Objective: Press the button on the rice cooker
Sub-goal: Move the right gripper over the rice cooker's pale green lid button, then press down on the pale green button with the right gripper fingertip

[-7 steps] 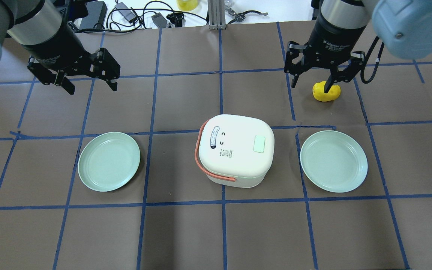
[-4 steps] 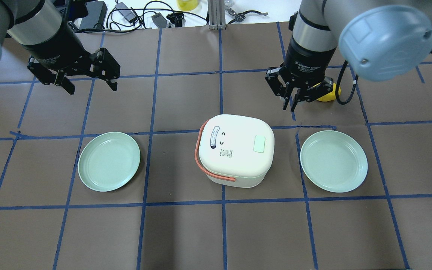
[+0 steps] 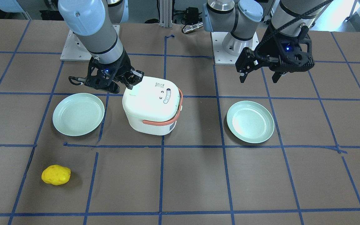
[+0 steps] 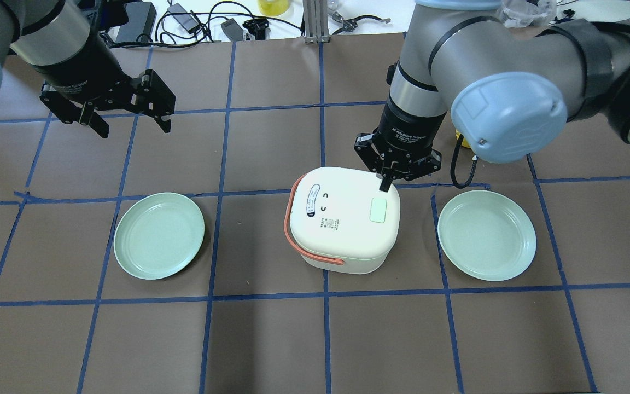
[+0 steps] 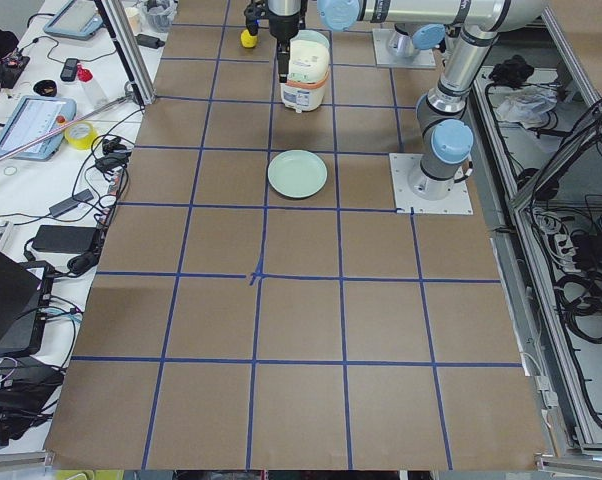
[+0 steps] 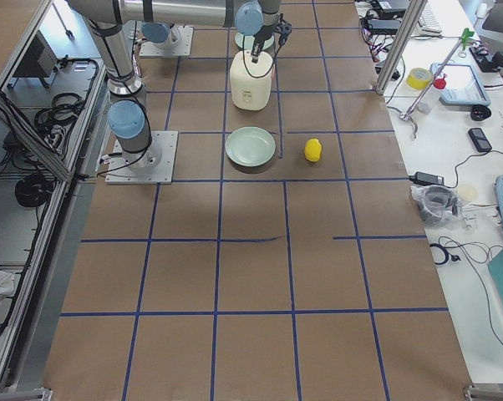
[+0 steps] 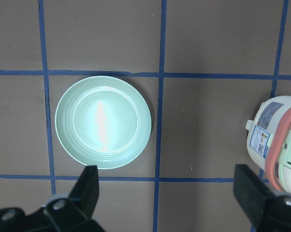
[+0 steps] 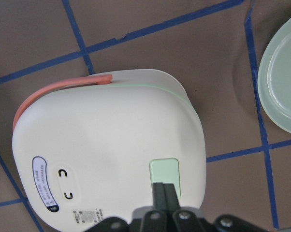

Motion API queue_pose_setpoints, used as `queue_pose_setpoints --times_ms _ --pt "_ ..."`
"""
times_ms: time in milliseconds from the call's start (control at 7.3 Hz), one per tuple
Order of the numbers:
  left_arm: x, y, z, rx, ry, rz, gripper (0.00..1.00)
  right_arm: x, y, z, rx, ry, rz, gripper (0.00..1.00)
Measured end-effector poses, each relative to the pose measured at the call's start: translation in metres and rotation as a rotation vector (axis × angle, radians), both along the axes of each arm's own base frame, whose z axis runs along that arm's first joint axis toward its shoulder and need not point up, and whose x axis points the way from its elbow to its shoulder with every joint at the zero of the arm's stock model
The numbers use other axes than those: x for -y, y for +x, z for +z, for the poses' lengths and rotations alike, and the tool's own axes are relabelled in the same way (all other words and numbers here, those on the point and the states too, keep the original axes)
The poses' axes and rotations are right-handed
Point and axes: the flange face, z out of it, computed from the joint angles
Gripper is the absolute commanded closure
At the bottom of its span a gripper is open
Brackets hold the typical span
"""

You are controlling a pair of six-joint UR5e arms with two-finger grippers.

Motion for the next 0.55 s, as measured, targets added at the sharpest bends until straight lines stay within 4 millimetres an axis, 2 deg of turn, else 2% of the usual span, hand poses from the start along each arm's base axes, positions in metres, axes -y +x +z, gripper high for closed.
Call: queue_pose_setpoints --times_ms 274,548 --pt "0.000 0.000 0.000 0.000 0.000 0.001 0.00 -0.006 0.002 -0.018 0.007 0.023 0.003 1.00" --pt "0.000 0.000 0.000 0.000 0.000 0.001 0.00 -0.011 0.003 -0.027 0.005 0.040 0.007 1.00"
